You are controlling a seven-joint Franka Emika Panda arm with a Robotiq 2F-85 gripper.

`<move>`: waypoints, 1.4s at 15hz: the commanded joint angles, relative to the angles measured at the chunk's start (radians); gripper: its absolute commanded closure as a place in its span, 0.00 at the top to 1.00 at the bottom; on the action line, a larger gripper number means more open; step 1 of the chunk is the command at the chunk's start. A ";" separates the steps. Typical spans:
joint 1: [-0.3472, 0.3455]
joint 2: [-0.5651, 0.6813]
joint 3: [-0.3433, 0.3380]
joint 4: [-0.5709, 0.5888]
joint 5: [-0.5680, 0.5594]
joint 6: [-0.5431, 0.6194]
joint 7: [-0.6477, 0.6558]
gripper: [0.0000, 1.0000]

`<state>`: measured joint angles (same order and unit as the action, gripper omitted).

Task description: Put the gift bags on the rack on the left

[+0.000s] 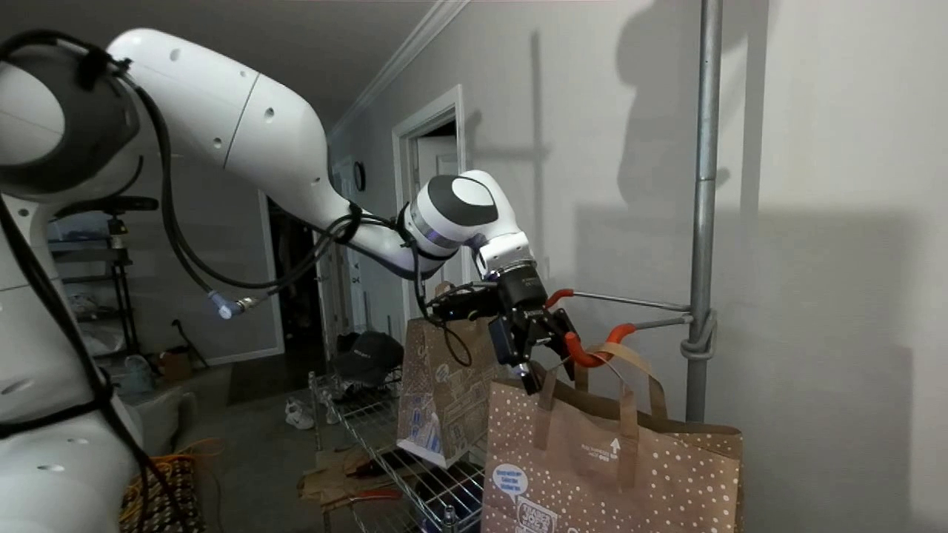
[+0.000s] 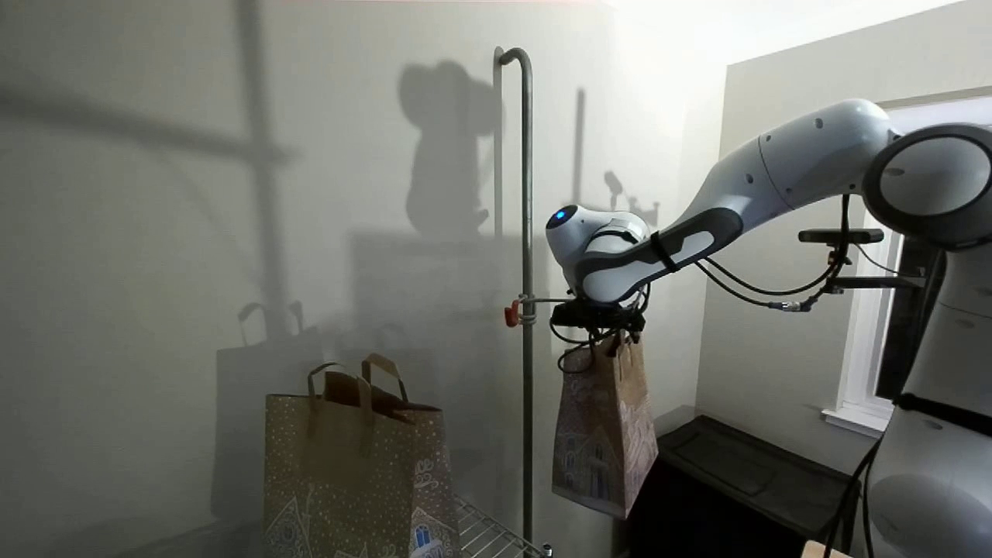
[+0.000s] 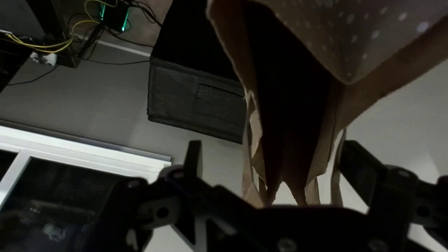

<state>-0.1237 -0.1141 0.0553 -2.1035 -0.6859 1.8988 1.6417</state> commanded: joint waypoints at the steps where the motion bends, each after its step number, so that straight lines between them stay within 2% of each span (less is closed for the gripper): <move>1: 0.023 0.019 -0.019 0.022 -0.045 -0.043 0.063 1.00; 12: 0.038 0.079 -0.045 0.118 -0.106 -0.095 0.099 1.00; 14: 0.040 0.095 -0.055 0.133 -0.093 -0.087 0.097 0.73; 21: 0.043 0.125 -0.075 0.174 -0.094 -0.097 0.091 0.27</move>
<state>-0.0989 -0.0076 -0.0035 -1.9609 -0.7747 1.8254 1.7070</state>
